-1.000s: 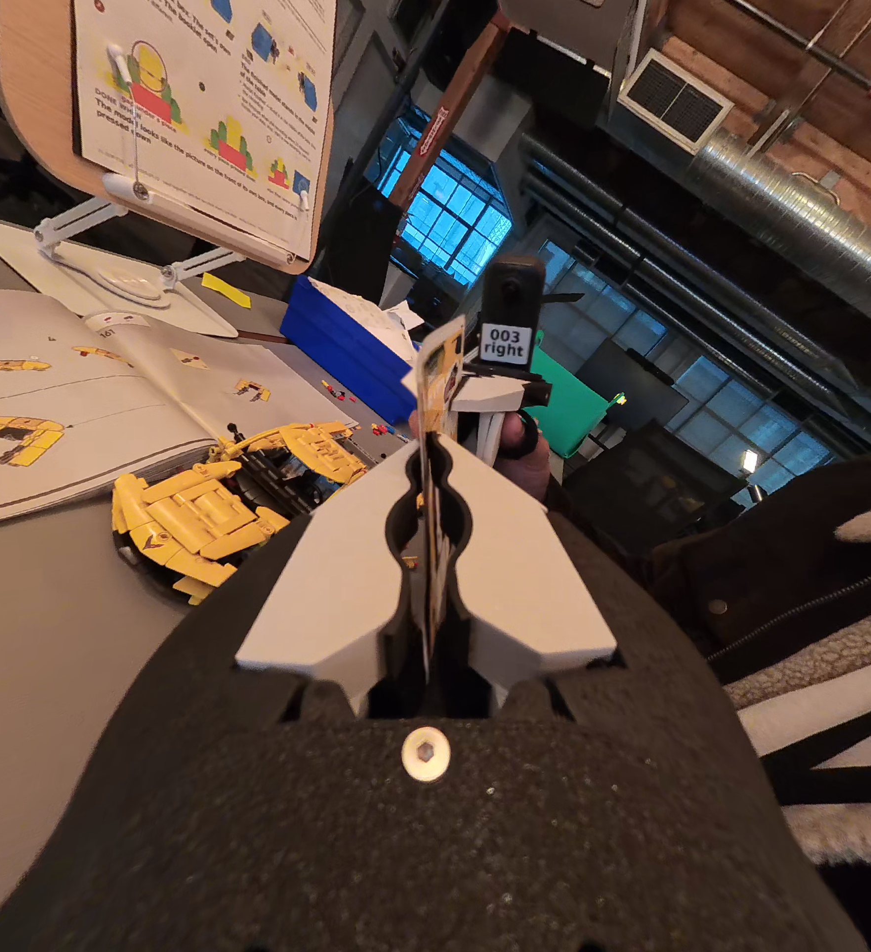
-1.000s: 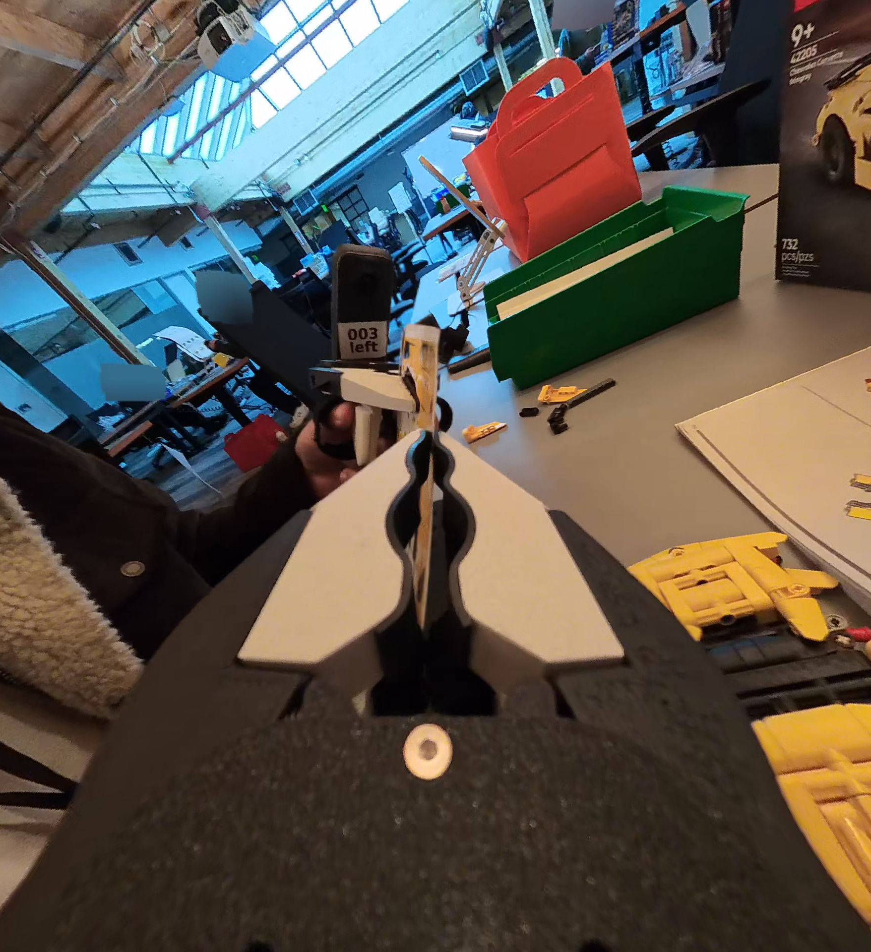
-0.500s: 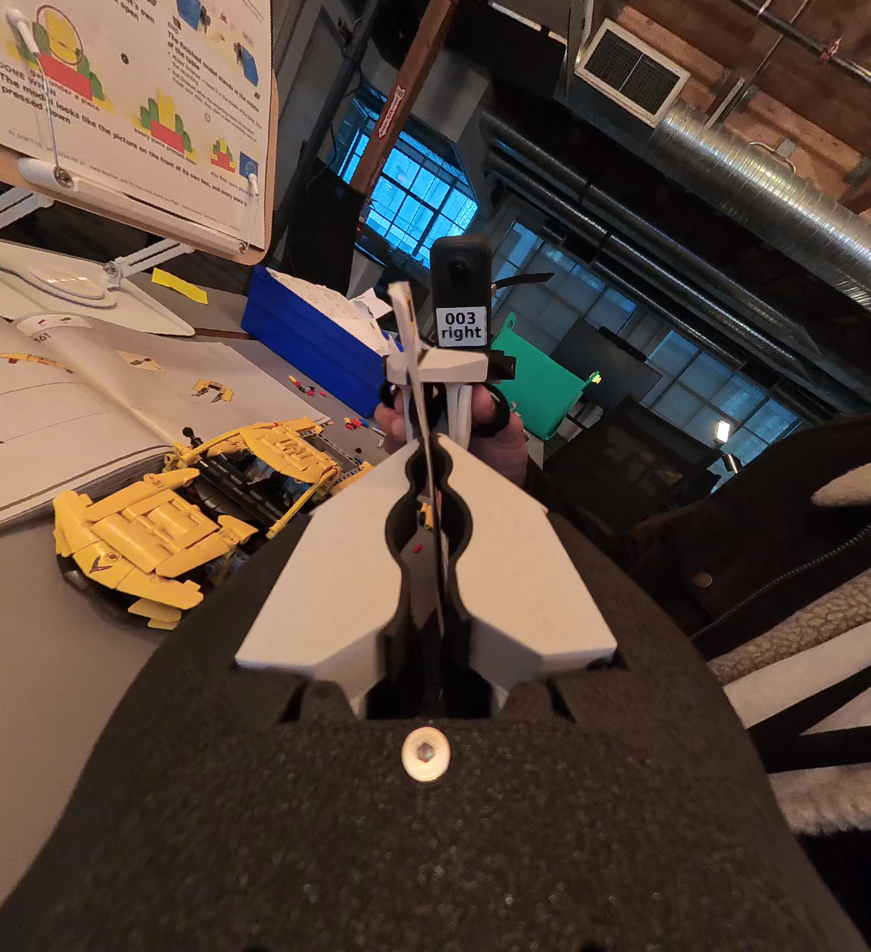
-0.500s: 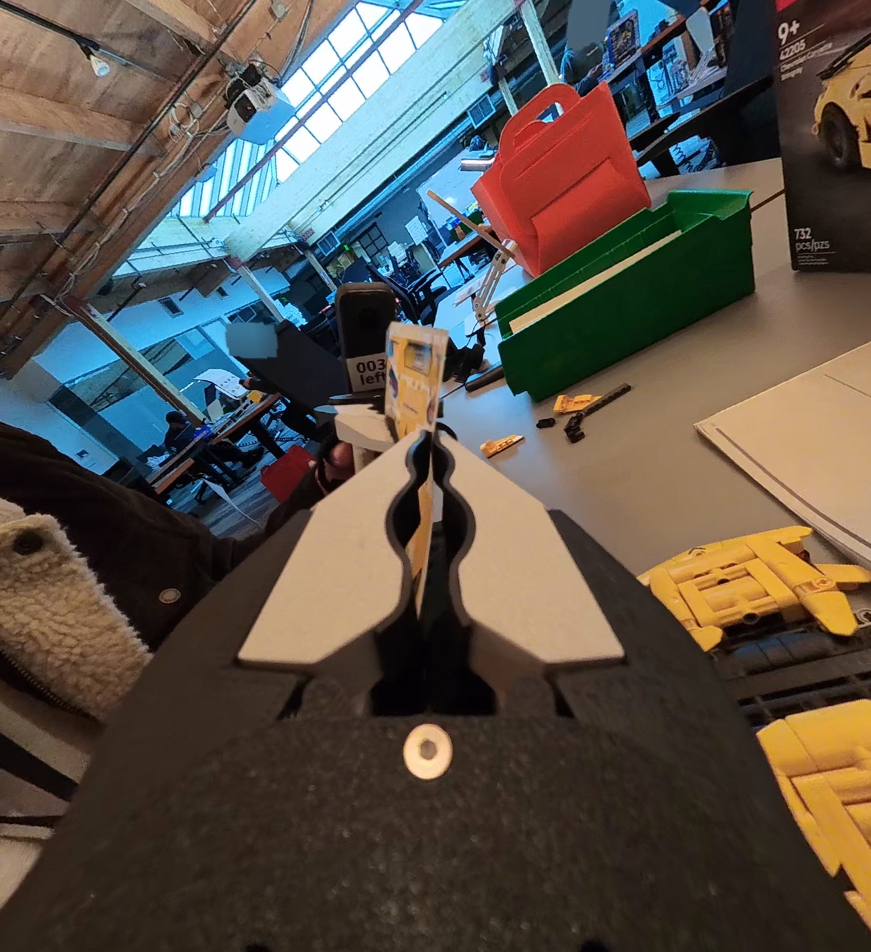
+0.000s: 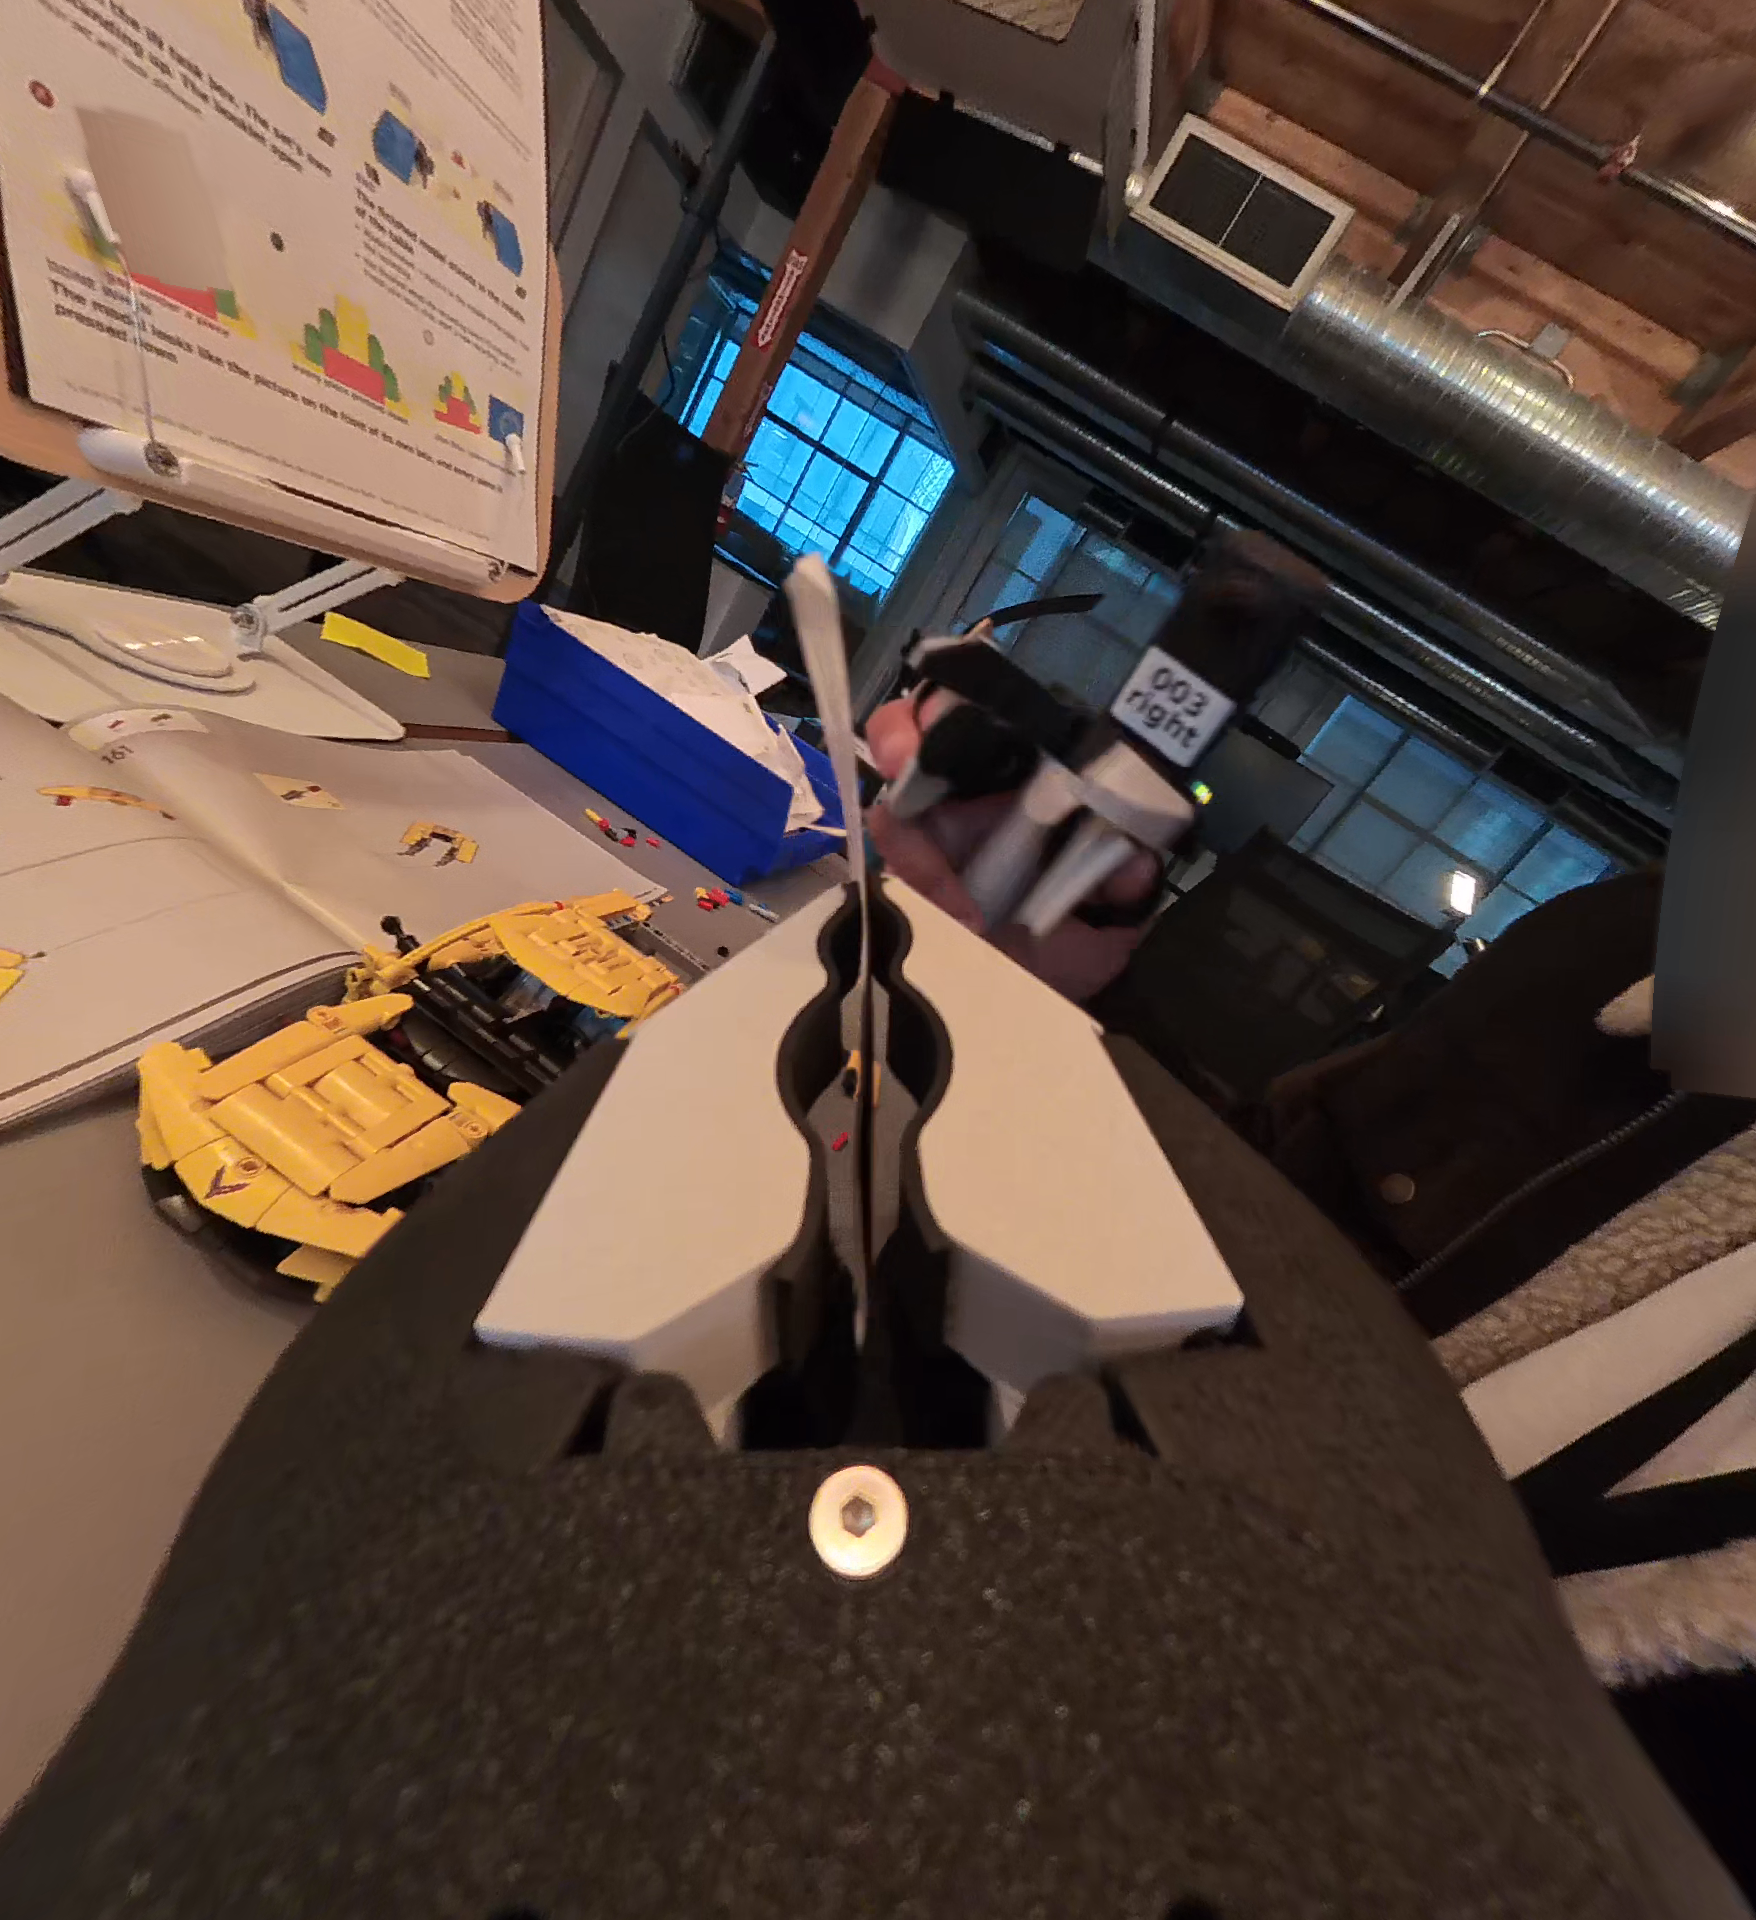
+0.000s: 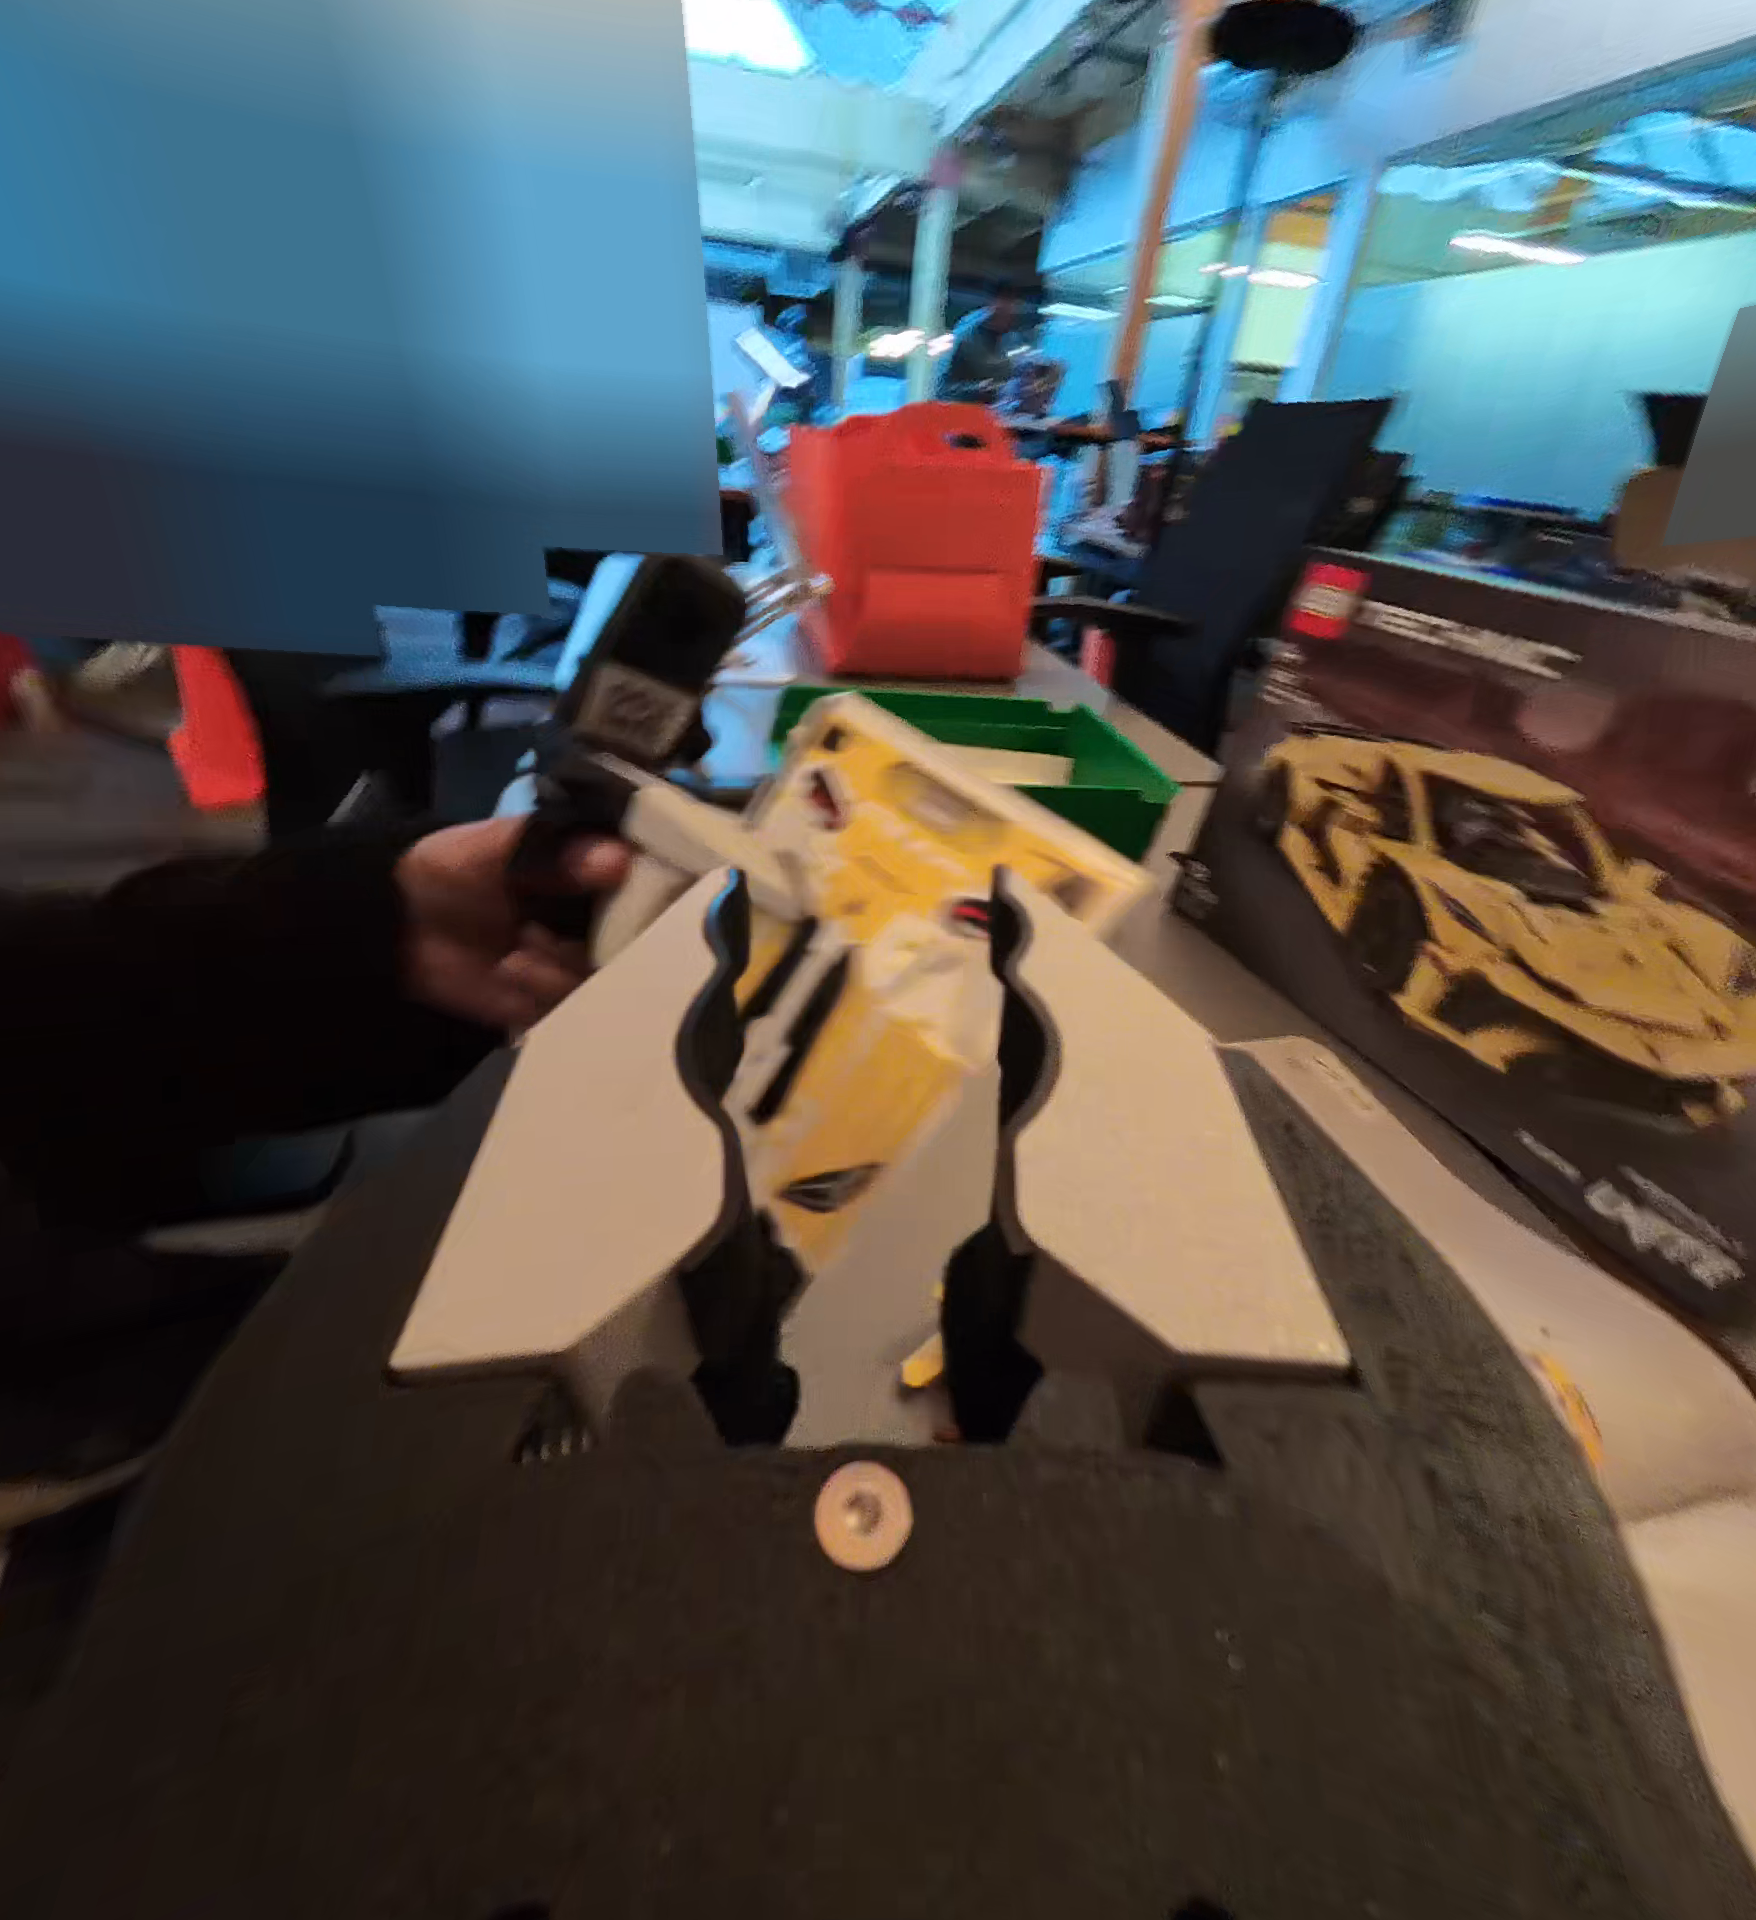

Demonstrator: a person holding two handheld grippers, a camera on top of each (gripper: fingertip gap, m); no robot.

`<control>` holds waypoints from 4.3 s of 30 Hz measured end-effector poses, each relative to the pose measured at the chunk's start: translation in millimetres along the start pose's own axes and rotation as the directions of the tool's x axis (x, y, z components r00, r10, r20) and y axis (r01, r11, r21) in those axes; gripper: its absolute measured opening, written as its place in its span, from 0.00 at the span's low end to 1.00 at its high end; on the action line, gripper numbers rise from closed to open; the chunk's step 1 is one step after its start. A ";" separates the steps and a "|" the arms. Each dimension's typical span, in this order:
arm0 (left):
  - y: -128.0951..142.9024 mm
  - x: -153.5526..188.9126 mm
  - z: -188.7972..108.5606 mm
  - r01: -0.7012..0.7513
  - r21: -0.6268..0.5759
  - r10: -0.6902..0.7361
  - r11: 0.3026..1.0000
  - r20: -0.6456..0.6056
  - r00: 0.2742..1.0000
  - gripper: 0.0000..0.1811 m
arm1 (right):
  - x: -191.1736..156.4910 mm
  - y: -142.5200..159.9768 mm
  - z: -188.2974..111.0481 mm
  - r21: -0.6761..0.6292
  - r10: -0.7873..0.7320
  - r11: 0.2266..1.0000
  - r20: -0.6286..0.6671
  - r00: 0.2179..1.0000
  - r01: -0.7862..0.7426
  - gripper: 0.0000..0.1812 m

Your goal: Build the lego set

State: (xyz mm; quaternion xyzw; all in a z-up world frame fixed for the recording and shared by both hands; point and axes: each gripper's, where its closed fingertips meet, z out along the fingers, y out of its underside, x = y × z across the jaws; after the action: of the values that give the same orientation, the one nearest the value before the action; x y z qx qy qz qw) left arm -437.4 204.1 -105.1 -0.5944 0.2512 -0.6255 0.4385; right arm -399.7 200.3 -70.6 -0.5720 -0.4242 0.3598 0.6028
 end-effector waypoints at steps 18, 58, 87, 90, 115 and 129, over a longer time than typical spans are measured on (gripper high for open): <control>16.1 52.2 3.6 -0.252 -0.054 0.234 0.966 -0.228 0.945 0.00 | -62.2 13.9 17.0 -0.097 0.225 0.974 0.375 0.899 -0.203 0.16; 43.6 -87.7 -353.9 0.306 0.235 -0.364 0.923 0.792 0.489 0.00 | -22.4 14.3 14.3 0.053 0.242 0.964 0.243 0.939 -0.262 0.00; 40.9 -138.5 -402.6 0.215 -0.496 0.380 0.841 0.825 0.418 0.00 | -6.4 28.9 10.9 0.019 0.289 0.954 0.216 0.933 -0.300 0.00; 43.1 -142.4 -387.1 0.207 -0.457 0.325 0.865 0.824 0.464 0.00 | -6.3 30.0 8.7 0.018 0.285 0.955 0.216 0.934 -0.296 0.00; 53.3 -161.5 -411.0 0.281 -0.453 0.323 0.846 0.855 0.405 0.00 | -12.6 27.7 8.7 0.002 0.295 0.953 0.236 0.926 -0.304 0.00; -81.8 -105.2 -344.9 -0.193 -0.195 0.255 0.962 0.894 0.367 0.00 | 19.3 29.4 -5.3 0.033 0.146 0.988 0.048 0.988 -0.148 0.00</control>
State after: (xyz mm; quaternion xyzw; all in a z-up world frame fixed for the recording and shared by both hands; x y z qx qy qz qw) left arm -799.8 261.9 -149.4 -0.8111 0.0665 -0.1259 0.5674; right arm -386.0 218.6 -97.9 -0.5822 -0.3877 0.4240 0.5753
